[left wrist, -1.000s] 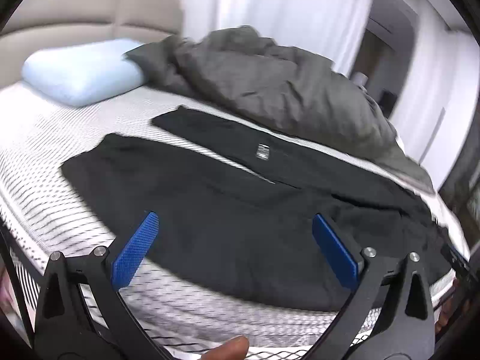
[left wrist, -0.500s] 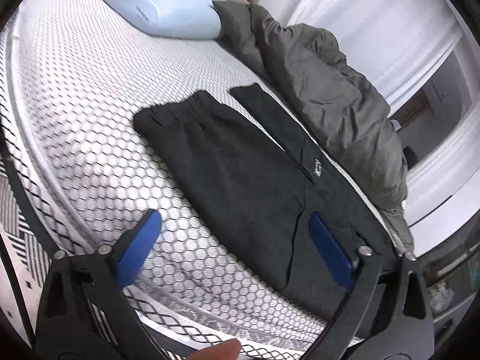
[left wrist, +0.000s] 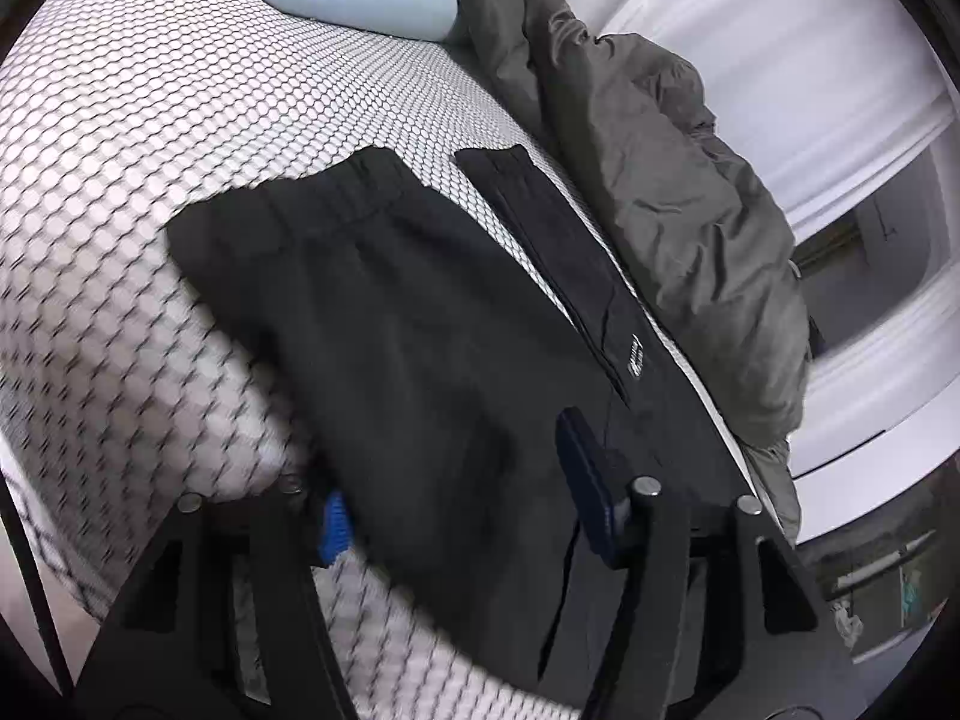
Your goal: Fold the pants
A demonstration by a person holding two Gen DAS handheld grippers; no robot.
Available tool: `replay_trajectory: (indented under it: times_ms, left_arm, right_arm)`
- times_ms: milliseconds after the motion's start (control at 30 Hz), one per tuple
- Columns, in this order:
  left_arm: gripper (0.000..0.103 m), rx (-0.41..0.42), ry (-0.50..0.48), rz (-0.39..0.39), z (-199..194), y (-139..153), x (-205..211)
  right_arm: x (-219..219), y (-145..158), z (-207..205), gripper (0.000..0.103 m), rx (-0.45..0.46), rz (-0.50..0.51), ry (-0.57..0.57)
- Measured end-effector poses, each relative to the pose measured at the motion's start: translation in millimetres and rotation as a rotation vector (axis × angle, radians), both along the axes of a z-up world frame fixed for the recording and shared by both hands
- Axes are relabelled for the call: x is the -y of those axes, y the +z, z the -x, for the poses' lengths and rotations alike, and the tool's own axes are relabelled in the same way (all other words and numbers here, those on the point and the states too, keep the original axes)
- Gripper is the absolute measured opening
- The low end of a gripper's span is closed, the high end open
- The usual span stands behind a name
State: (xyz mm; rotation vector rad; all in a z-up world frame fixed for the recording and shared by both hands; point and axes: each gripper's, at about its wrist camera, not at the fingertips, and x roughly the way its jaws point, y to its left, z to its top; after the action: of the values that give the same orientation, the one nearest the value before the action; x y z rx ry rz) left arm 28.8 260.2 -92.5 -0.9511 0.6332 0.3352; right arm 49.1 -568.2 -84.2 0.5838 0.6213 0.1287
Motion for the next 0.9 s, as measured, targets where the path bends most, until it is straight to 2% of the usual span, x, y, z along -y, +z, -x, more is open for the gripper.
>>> replay_trajectory:
  times_ms: [67,133,200,267,300,333,400,433,533,733,900]
  left_arm:
    - [0.046,-0.017,0.010,-0.013,-10.8,0.0,-0.4]
    - [0.026,-0.041,0.049,-0.031,-17.5,-1.6,0.2]
    - [0.014,-0.065,0.073,-0.055,-25.9,-3.7,-0.7]
    - [0.006,-0.071,0.084,-0.072,-31.5,-3.5,-0.9]
    - [0.005,-0.071,0.085,-0.079,-33.2,-2.5,-1.1]
    - [0.004,-0.067,0.092,-0.086,-33.1,-0.6,-0.9]
    - [0.003,-0.055,0.104,-0.097,-27.7,3.8,-0.8]
    - [0.003,-0.041,0.115,-0.100,-22.4,6.8,-1.5]
    - [0.003,-0.017,0.132,-0.102,-7.0,10.5,-8.6]
    - [0.002,0.005,0.118,-0.073,24.1,5.7,-16.2]
    - [0.002,0.032,0.115,-0.109,40.7,17.0,-15.0]
  right_arm:
    - [12.9,-6.4,-3.5,0.090,-0.007,-0.042,-0.016]
    - [26.2,-14.0,-12.4,0.085,-0.026,-0.079,-0.039]
    - [32.2,-16.9,-20.6,0.084,-0.030,-0.102,-0.043]
    - [35.5,-19.8,-33.8,0.081,-0.033,-0.109,-0.043]
    - [36.3,-20.3,-39.4,0.071,-0.038,-0.109,-0.046]
    - [35.0,-19.8,-45.4,0.052,-0.048,-0.106,-0.036]
    - [30.8,-17.6,-53.3,0.024,-0.053,-0.119,0.007]
    - [28.2,-15.7,-55.1,0.020,-0.062,-0.120,0.015]
    - [19.4,-8.1,-48.7,0.016,-0.062,-0.089,0.041]
    - [18.5,-7.8,-16.1,0.015,-0.067,-0.122,0.049]
    - [17.1,-2.6,4.5,0.015,-0.074,-0.132,0.042]
